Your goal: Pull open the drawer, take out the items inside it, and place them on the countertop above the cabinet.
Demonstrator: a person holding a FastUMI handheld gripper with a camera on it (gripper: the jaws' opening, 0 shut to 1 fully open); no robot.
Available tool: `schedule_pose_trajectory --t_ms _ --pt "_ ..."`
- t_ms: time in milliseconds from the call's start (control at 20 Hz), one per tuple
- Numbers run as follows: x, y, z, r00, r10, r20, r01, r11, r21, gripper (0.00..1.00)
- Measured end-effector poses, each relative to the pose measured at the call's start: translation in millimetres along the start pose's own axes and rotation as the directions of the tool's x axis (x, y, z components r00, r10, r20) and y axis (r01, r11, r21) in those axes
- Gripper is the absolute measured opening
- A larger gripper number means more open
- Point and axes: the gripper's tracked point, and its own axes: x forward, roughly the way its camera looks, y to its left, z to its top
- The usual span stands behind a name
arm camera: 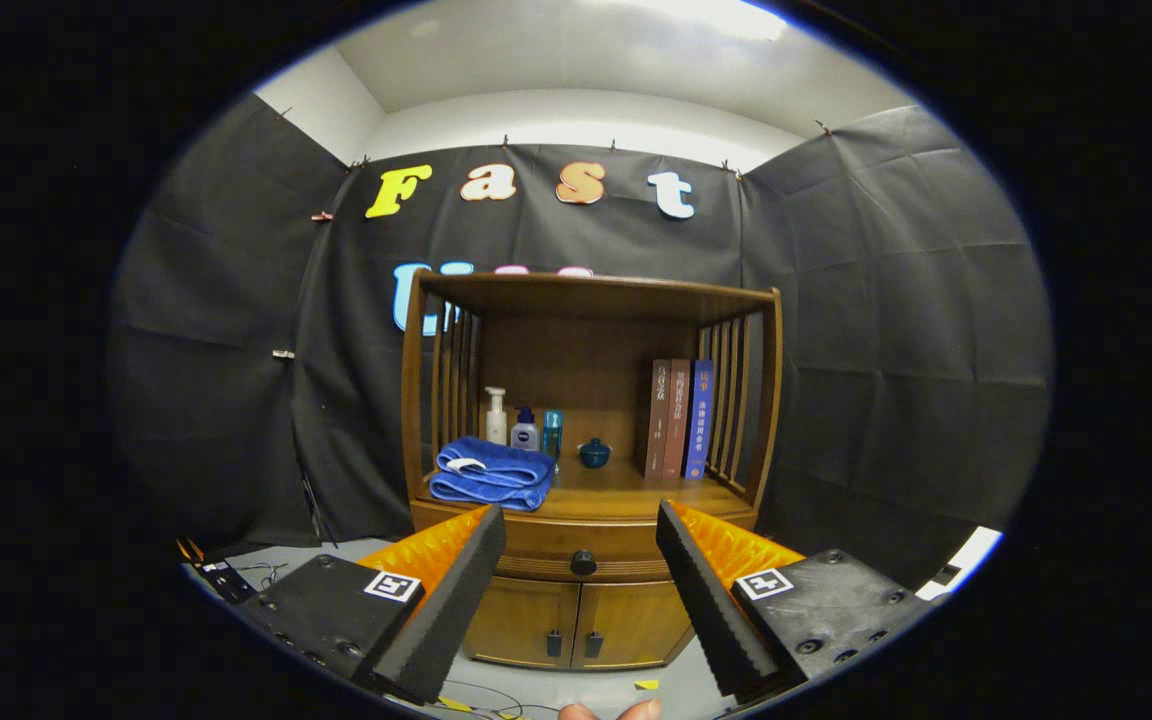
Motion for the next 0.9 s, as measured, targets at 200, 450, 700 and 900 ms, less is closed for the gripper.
schedule_pose_trajectory --t_ms 200,450,700,900 --pt "46 -8 -59 0.996 -0.003 -0.084 0.002 1.0 -0.008 0.99" --pt "95 -8 -111 0.99 0.012 -0.143 -0.004 0.999 0.054 0.99" --pt "148 -12 -151 0.982 0.0 -0.188 0.009 0.999 0.05 0.99" --pt "188 -8 -183 0.97 0.006 -0.242 0.006 0.999 0.047 0.99"
